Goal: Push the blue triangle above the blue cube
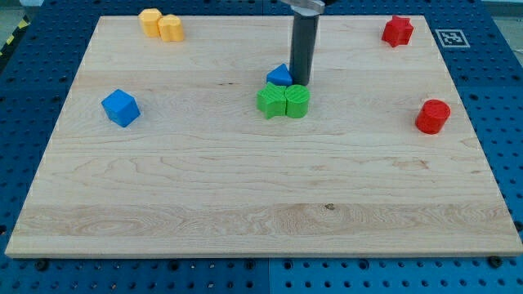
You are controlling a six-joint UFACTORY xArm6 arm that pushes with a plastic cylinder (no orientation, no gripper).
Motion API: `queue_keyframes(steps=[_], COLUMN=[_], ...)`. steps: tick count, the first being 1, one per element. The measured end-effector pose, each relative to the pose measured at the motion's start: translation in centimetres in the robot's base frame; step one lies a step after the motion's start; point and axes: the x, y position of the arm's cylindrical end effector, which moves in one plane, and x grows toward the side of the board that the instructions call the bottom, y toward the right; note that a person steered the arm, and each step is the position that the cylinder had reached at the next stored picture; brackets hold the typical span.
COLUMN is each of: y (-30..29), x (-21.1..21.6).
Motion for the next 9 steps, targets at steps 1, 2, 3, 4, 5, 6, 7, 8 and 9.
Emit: queue_keyframes(steps=[1,2,3,4,5,6,7,8,9], y=[-3.4,-7.3,-11.4,-15.2,-18.6,-20.2,-17.4,-12.9,-12.8], x=[0.0,0.0,0.0,0.0,0.2,0.2,0.2,0.4,2.4])
